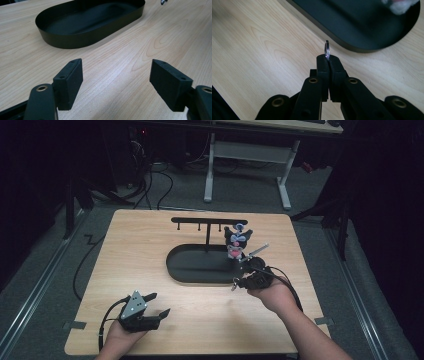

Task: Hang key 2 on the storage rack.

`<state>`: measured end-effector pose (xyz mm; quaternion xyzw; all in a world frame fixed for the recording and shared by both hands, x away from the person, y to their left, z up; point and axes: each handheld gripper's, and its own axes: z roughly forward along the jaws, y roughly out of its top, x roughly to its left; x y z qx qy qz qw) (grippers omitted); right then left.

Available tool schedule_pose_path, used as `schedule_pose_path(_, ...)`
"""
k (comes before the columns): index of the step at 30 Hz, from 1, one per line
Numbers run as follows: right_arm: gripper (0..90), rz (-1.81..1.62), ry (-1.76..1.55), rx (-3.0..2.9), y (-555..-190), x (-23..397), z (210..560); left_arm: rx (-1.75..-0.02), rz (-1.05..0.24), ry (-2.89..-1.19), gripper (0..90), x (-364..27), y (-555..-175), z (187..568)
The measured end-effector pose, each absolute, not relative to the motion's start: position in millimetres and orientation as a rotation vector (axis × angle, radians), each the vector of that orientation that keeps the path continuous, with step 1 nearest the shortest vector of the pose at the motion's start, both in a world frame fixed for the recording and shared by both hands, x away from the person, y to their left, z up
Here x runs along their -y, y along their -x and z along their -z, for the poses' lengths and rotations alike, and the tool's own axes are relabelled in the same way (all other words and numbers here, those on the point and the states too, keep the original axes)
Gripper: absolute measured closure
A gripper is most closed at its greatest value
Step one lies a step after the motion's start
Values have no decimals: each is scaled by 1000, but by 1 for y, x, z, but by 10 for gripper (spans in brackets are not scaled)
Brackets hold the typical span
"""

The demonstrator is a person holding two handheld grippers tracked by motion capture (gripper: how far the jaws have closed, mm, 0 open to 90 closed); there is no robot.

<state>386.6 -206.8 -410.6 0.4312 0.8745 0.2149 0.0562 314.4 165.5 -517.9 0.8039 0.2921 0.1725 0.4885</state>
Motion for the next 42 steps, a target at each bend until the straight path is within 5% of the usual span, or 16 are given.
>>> schedule_pose_path(42, 892, -752, -1266, -2561, -474, 161, 336, -709, -418, -1954, 273, -171, -315, 518)
